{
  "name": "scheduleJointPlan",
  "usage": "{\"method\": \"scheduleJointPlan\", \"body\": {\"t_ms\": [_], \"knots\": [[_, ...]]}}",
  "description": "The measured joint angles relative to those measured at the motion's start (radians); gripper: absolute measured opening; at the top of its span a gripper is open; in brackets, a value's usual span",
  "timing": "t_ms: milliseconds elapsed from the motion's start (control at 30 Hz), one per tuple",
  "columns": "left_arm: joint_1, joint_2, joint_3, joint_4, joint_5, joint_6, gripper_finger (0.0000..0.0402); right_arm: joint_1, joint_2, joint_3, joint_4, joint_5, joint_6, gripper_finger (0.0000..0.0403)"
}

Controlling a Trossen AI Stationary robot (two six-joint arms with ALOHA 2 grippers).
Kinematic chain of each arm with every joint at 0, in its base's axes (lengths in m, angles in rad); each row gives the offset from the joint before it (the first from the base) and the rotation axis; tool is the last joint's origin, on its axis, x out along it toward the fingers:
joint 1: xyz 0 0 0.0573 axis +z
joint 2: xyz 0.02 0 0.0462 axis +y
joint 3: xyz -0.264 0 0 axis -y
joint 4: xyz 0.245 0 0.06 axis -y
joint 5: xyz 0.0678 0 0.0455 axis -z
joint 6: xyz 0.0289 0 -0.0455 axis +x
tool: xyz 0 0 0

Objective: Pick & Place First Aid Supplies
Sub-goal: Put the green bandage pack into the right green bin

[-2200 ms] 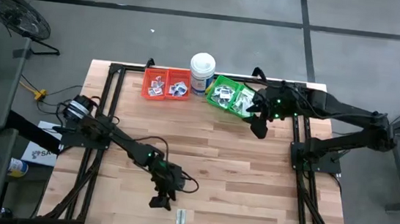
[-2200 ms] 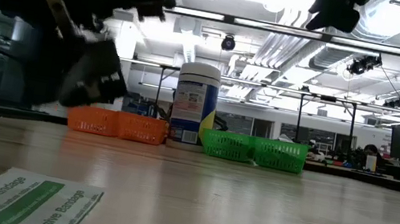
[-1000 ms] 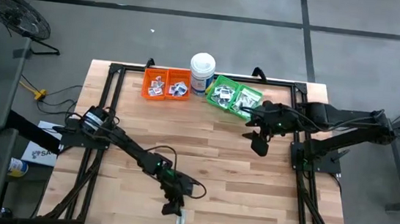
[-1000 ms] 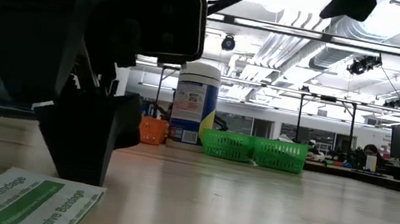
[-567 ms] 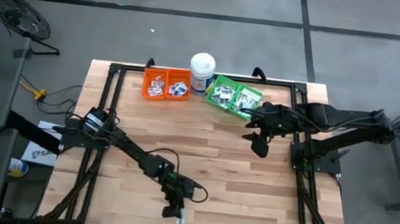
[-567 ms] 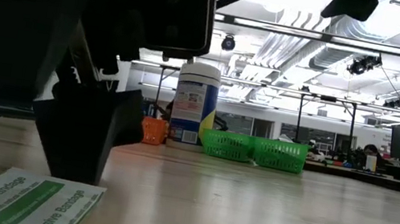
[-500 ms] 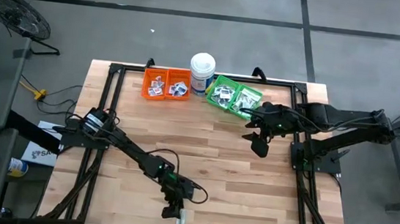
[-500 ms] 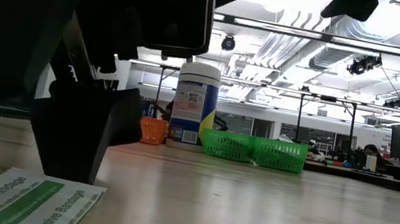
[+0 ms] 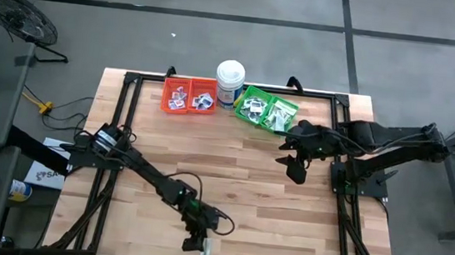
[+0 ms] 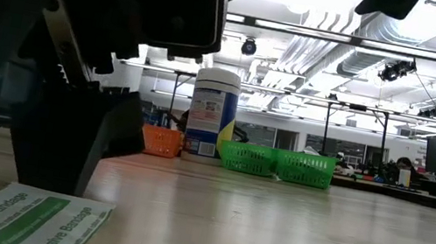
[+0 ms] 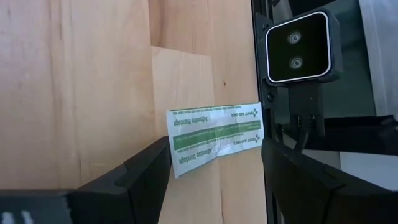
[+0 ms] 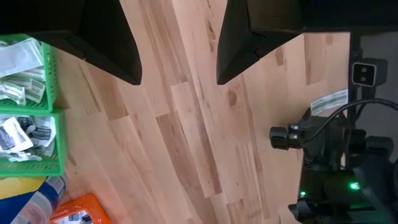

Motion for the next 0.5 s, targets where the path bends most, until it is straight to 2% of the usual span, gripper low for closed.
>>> {"method": "scheduleJointPlan", "body": {"t_ms": [200, 500], "knots": [[-0.001, -0.001, 0.000, 0.000, -0.026, -0.007, 0.0236, 0.018, 0.000, 0.000, 0.000, 0.028, 0.011, 0.0201], [-0.001, -0.001, -0.001, -0.007, -0.092, -0.038, 0.0152, 0.018, 0.000, 0.000, 0.000, 0.030, 0.028, 0.0201]]}}
